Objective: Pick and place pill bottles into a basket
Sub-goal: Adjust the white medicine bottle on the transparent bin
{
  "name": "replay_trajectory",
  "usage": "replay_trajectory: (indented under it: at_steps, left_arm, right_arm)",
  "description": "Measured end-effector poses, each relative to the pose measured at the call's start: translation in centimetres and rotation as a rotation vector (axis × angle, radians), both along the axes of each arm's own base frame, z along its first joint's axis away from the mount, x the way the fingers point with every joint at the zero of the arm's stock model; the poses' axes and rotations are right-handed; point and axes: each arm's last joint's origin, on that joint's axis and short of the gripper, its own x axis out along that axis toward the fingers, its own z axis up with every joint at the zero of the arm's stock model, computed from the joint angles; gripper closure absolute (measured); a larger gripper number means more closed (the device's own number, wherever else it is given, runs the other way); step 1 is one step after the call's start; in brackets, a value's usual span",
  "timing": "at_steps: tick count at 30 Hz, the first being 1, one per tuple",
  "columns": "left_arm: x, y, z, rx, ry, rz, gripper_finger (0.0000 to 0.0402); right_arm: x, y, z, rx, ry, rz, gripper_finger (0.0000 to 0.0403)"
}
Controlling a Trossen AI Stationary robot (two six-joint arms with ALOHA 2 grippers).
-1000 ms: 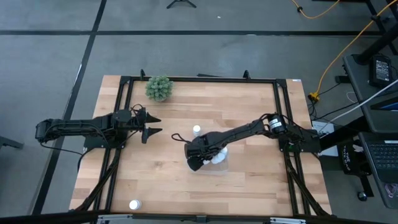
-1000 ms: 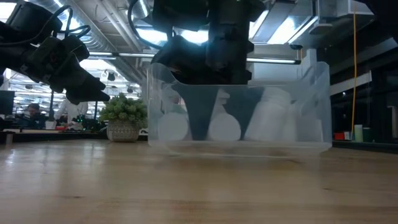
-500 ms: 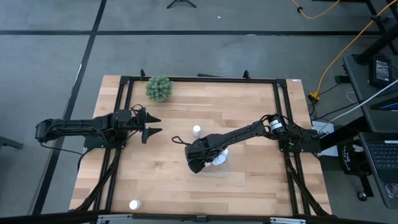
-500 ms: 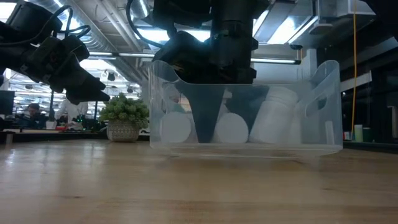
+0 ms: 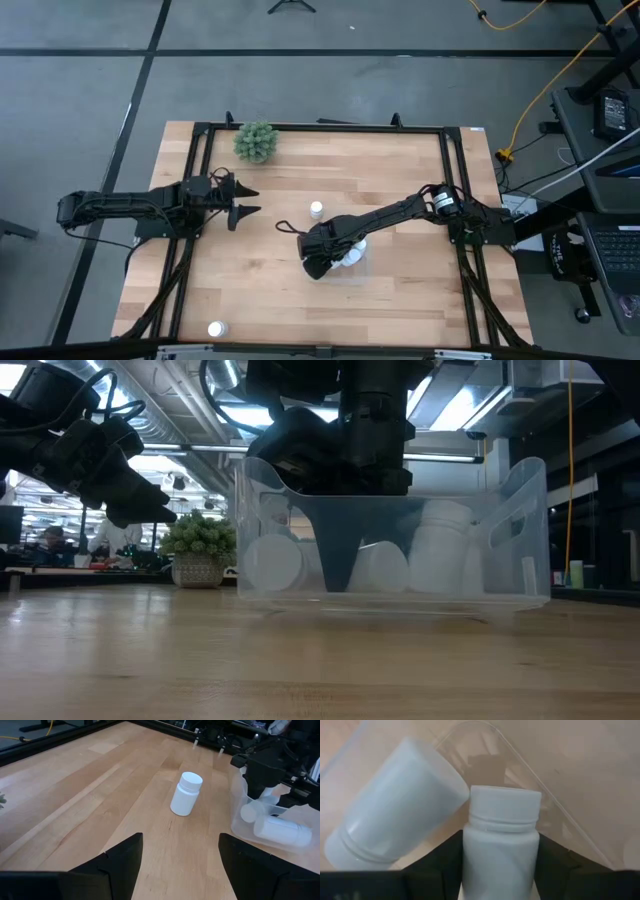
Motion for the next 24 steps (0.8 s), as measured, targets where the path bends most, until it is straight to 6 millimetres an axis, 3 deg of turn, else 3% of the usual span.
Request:
replay_trajectory:
  at_steps: [7,16,24]
  left_arm:
    - [0.0,0.0,0.0,0.0,0.0,0.0,0.0148]
    - [0.0,0.0,0.0,0.0,-0.003,-0.001,0.0148]
    - [0.0,0.0,0.0,0.0,-0.003,-0.001,0.0148]
  right_arm:
    - [0.1,0.0,0.0,-0.001,-0.016,0.022,0.022]
    - [1.5,0.1,2.7,-0.085,-0.131,0.081,0.022]
    - [1.6,0.0,3.4,-0.129,-0.134,0.099,0.022]
